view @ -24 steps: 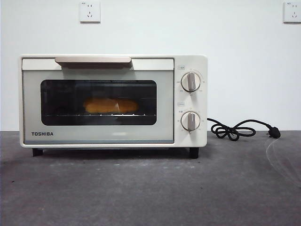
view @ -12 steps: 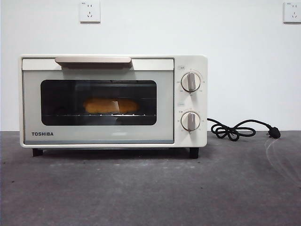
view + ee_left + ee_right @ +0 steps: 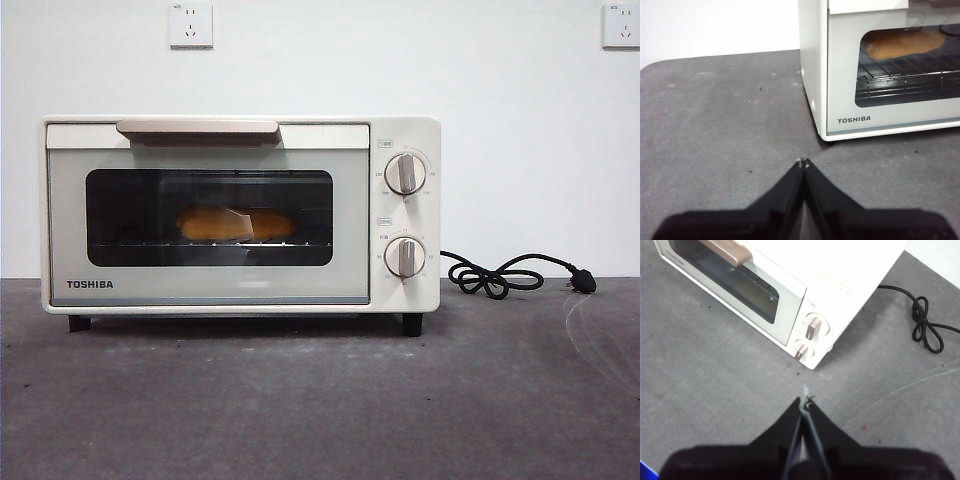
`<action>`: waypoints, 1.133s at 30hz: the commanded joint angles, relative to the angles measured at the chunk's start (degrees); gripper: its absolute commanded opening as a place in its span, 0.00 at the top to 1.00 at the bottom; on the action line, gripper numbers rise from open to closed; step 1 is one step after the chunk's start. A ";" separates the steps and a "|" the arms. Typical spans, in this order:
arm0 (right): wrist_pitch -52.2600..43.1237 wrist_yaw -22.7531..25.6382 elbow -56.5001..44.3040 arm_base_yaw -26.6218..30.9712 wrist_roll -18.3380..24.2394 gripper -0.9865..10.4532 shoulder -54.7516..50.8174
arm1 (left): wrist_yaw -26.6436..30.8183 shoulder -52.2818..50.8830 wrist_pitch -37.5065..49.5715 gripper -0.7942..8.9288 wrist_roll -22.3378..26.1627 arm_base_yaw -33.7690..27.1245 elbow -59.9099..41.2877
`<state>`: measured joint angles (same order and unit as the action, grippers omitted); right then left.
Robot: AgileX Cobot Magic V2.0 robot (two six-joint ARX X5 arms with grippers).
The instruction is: Take the corn from the table,put the corn in the oven
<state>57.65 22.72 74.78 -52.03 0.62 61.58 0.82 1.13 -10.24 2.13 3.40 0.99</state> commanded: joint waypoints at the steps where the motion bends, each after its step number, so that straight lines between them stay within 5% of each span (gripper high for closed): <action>1: -0.15 0.22 0.07 0.02 -0.61 0.93 0.04 | -0.17 0.02 0.63 0.92 0.50 0.02 -0.35; 18: 0.94 1.57 0.00 0.28 1.79 0.93 0.09 | -0.17 0.04 0.63 0.92 0.50 0.02 -0.35; 22: -8.22 4.04 -1.07 7.98 3.93 0.93 -0.20 | -0.17 0.24 0.63 0.92 0.50 0.02 -0.35; 25: -19.26 -4.76 -3.32 18.34 3.41 0.93 -0.83 | -0.17 0.42 0.63 0.92 0.50 0.02 -0.35; 30: -35.39 -33.11 -13.40 38.07 3.43 0.93 -4.63 | -0.17 0.77 0.63 0.92 0.50 0.02 -0.35; 34: -41.86 -37.59 -23.91 49.42 0.83 0.93 -11.58 | -0.17 0.98 0.63 0.92 0.50 0.02 -0.35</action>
<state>16.84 -14.06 53.74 -5.04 3.11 52.12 0.75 2.09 -10.22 2.13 3.40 0.99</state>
